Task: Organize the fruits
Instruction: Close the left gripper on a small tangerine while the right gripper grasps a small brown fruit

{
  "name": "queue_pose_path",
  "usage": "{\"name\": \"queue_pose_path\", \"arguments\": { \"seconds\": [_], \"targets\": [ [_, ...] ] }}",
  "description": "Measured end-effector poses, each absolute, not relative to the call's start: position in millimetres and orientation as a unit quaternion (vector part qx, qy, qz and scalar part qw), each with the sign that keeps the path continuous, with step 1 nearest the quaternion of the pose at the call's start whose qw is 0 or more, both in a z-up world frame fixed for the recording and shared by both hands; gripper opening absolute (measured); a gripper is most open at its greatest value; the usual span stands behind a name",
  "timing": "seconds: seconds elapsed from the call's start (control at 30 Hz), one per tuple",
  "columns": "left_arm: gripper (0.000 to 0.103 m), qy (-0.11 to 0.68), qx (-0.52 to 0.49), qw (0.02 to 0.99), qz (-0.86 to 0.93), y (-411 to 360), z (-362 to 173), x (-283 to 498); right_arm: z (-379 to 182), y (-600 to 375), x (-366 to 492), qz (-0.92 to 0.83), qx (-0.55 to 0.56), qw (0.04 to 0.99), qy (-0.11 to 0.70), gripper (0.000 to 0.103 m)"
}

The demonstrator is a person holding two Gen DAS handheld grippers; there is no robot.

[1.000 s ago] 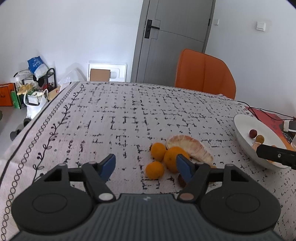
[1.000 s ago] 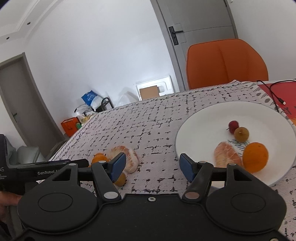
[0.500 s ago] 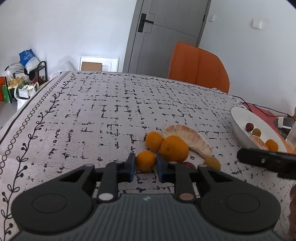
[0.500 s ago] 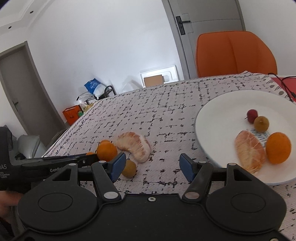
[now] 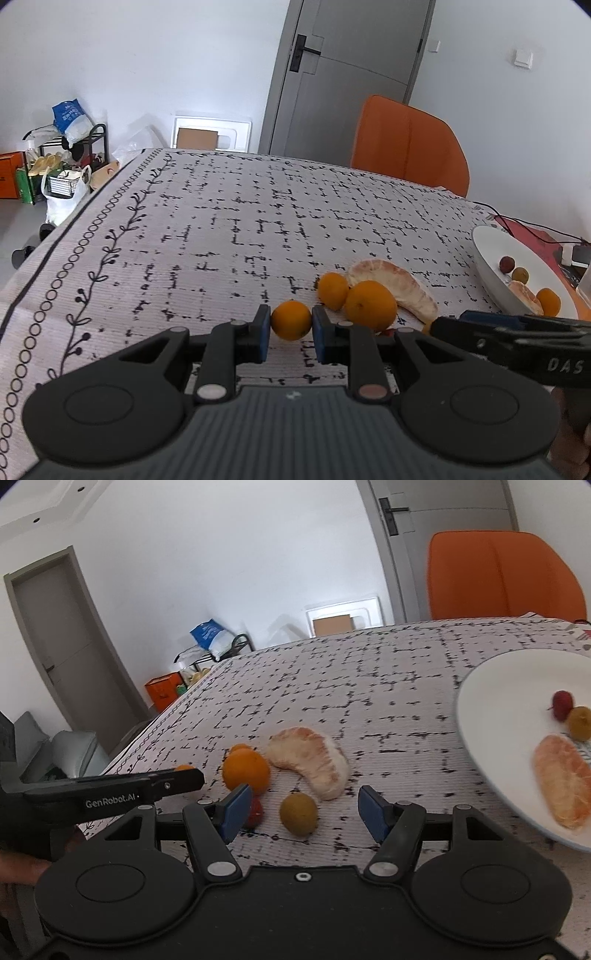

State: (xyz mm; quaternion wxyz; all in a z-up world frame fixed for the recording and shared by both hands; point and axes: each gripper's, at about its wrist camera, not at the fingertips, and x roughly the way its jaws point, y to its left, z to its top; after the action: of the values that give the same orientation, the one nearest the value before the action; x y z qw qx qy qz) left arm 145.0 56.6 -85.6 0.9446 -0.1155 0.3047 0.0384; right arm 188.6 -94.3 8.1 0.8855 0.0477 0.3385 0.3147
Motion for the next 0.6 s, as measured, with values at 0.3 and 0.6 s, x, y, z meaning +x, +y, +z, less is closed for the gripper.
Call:
{"name": "queue_pose_path", "arguments": {
  "seconds": [0.3, 0.6],
  "targets": [
    [0.022, 0.305, -0.114, 0.944, 0.042, 57.5, -84.1, 141.3, 0.4, -86.6, 187.6, 0.326, 0.030, 0.881, 0.342, 0.023],
    [0.022, 0.300, -0.109, 0.947, 0.031, 49.7, -79.9, 144.1, 4.8, -101.5, 182.4, 0.321, 0.038, 0.884, 0.338, 0.022]
  ]
}}
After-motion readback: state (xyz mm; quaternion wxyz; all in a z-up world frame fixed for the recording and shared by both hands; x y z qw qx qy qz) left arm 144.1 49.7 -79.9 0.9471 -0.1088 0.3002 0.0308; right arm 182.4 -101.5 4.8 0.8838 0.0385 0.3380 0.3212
